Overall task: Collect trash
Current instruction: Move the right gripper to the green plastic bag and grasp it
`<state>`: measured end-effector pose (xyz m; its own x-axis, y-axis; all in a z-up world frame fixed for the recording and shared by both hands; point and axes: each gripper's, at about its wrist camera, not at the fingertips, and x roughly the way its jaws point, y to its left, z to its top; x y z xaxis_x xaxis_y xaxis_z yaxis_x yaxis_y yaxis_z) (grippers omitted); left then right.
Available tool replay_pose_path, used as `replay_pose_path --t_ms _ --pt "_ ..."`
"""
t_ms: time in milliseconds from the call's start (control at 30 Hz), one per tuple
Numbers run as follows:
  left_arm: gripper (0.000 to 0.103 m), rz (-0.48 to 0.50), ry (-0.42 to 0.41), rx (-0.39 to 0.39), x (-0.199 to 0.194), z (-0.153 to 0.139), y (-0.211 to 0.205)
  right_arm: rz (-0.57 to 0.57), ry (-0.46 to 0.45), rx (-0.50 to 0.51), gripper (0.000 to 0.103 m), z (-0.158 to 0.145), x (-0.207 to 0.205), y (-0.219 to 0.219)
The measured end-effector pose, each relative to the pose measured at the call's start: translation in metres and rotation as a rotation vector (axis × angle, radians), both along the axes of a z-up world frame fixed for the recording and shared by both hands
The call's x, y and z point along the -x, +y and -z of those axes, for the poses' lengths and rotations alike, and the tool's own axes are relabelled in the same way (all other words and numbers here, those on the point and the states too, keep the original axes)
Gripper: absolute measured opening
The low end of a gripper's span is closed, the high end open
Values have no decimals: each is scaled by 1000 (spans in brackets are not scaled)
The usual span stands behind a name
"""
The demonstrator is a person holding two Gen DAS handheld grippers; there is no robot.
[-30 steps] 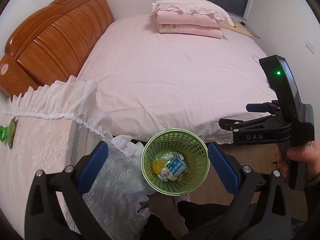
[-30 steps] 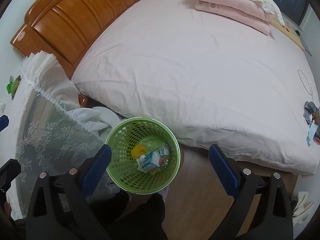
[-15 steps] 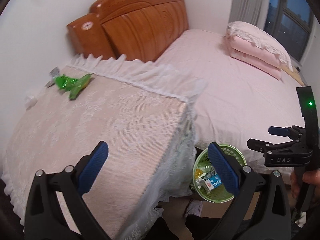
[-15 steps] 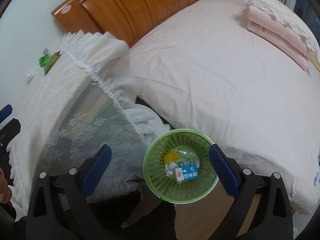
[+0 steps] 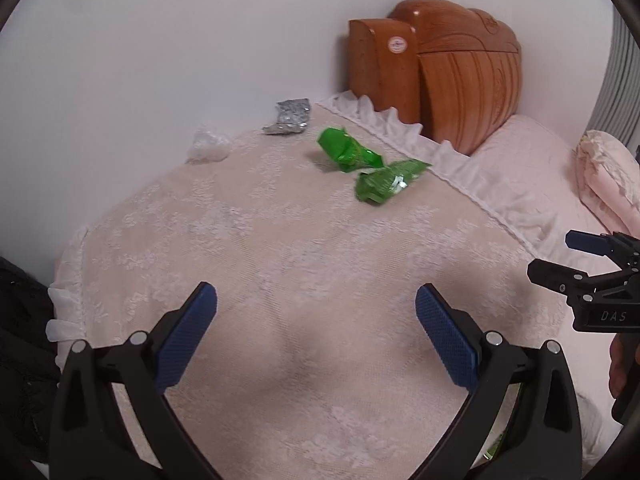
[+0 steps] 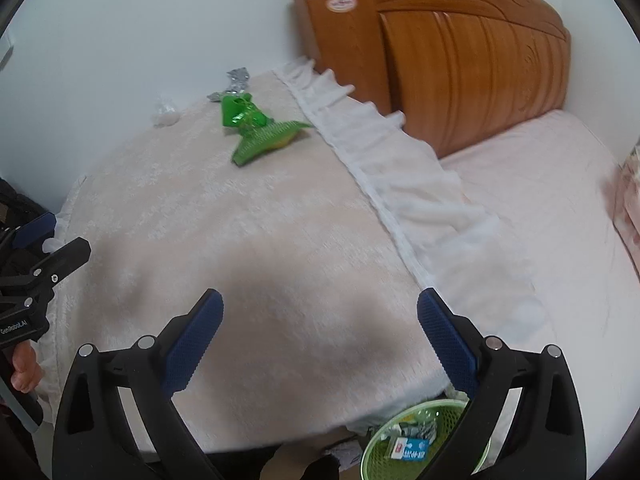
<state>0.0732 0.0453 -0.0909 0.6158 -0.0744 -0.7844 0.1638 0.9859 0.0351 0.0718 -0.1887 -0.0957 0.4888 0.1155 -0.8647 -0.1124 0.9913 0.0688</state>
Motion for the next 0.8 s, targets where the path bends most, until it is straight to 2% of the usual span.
replay_pose_path --t_ms 100,300,433,600,633,667,733,800 --pt "95 -41 9 18 -28 7 28 -52 -13 27 97 3 -41 32" --pt "95 -93 10 34 -80 22 63 -160 -38 73 97 27 -151 94" --pt "95 -132 16 58 -109 27 79 -188 -24 86 97 48 -205 113" --pt "95 -170 44 96 -139 32 90 -175 25 109 97 72 -242 120" --pt "95 -177 53 108 -145 34 91 -178 36 116 93 76 -246 121" --pt "95 -184 65 121 -151 36 92 -182 60 120 78 81 -250 123" --pt "95 -203 85 156 -165 40 94 -178 64 111 57 82 -253 123" --pt "95 -239 93 185 -179 42 97 -171 42 103 57 76 -254 122"
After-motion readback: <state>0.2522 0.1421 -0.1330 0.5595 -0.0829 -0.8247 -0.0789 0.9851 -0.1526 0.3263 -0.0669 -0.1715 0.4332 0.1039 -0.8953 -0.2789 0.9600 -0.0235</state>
